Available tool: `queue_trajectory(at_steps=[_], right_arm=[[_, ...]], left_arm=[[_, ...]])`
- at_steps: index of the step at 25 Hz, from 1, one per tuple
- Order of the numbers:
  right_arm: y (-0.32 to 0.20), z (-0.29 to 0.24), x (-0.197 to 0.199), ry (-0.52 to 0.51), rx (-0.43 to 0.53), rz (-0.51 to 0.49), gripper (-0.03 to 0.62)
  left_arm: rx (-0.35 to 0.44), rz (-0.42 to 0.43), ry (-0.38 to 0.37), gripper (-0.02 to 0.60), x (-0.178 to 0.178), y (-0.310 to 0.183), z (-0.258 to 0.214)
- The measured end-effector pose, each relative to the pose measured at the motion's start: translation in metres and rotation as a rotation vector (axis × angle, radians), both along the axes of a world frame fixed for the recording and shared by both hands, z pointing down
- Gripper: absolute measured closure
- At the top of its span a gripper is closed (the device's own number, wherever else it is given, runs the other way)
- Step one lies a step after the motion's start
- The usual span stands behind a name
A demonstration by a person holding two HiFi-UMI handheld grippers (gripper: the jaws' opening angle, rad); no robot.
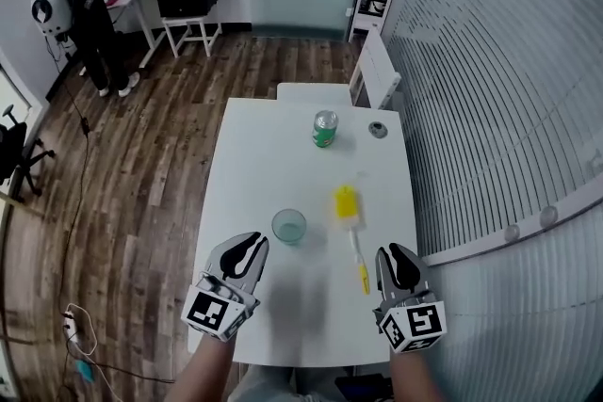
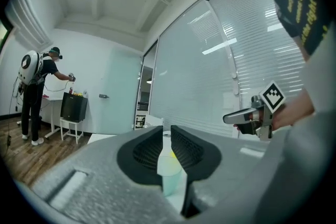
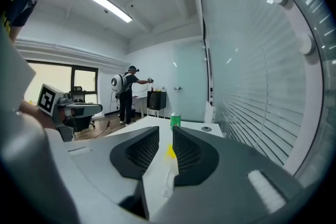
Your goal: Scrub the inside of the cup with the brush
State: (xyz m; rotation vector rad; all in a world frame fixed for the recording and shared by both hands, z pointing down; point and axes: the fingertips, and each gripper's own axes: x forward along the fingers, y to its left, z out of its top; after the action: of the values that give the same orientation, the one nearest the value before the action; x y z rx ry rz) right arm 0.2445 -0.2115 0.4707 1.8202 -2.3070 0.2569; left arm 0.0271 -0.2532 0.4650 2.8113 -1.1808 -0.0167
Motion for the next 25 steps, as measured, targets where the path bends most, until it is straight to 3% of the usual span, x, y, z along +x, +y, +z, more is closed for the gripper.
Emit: queue_trajectory(at_steps=[6,12,19,25], right_arm=[[-0.009,0.038,0.005,-0.001,-0.068,0.002,0.487],[-0.020,0.066,0.004,0.019,-0.126,-0.018,0.459],[-0.029,0.099,0.006,0.049,-0.186,-0.028,0.430],[-0.031,0.128,-0.001,0.095,-0.254,-0.044,0.396]], left_arm=[[-0.042,0.013,-0.025,0.465,0.011,-0.008,0.035],[-0.071,-0.018,-0.095,0.297,0.015,-0.018,0.069],[-0.104,0.002,-0.140,0.193,0.034,-0.029,0.103],[-0.153,0.014,-0.128,0.161,0.047,-0.039,0.126]])
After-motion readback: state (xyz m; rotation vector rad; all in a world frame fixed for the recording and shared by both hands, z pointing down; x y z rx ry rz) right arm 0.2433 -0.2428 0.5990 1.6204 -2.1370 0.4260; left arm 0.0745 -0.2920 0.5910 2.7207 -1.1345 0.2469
